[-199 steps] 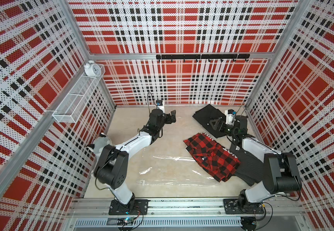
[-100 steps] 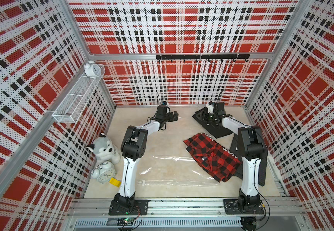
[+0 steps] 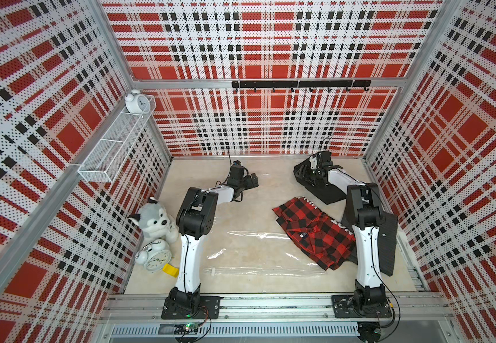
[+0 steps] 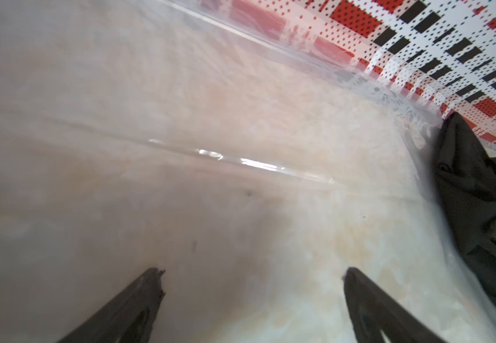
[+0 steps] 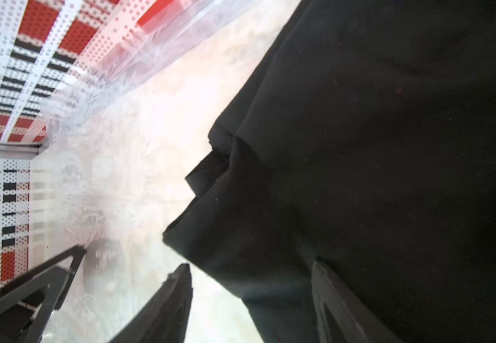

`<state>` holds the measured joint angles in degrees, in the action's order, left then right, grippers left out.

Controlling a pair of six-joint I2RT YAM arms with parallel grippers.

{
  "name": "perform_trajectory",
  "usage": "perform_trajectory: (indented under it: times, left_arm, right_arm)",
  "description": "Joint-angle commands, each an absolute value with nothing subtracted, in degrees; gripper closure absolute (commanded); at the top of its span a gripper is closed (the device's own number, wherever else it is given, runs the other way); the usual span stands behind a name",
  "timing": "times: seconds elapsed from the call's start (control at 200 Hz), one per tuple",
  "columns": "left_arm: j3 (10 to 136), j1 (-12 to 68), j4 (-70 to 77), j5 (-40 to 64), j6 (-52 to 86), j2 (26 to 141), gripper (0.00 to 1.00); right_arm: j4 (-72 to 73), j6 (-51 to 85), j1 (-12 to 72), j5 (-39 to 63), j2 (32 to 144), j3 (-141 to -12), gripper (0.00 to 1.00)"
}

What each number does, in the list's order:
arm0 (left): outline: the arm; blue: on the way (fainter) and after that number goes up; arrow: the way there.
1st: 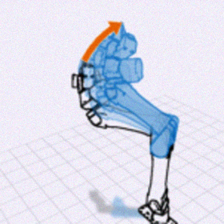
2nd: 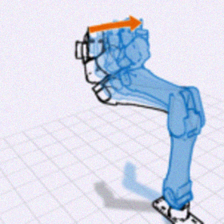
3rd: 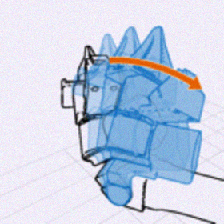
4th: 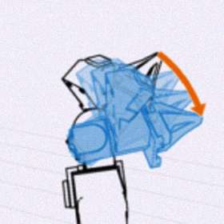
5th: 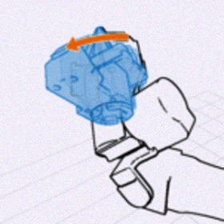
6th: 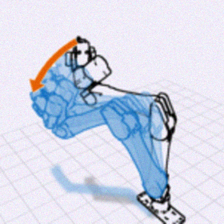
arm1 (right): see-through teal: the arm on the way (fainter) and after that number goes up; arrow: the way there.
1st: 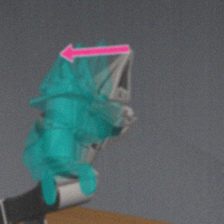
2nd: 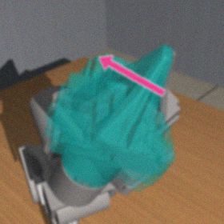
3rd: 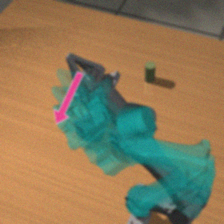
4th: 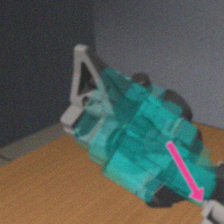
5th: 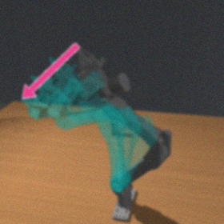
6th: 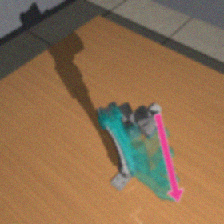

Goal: Place the folded shirt into the vacuum bag
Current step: Move the shirt to the center of the board.

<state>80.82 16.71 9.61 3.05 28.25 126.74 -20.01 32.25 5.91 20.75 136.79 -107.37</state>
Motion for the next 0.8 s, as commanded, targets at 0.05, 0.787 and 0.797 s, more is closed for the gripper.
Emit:
perform_trajectory:
  times: [0.05,0.787,0.797]
  left_arm:
    - [74.11,11.83,11.62,3.88,30.85,121.96,0.01]
    - [66.87,2.28,6.25,4.17,26.25,108.63,0.02]
    - [67.5,2.11,5.85,3.94,26.01,108.98,0.02]
  right_arm:
    - [-23.13,32.09,0.36,17.3,135.59,-103.26,0.33]
    - [-17.4,27.71,-0.26,24.48,117.67,-88.63,0.26]
    - [-17.4,27.47,-0.09,24.44,117.18,-88.16,0.26]
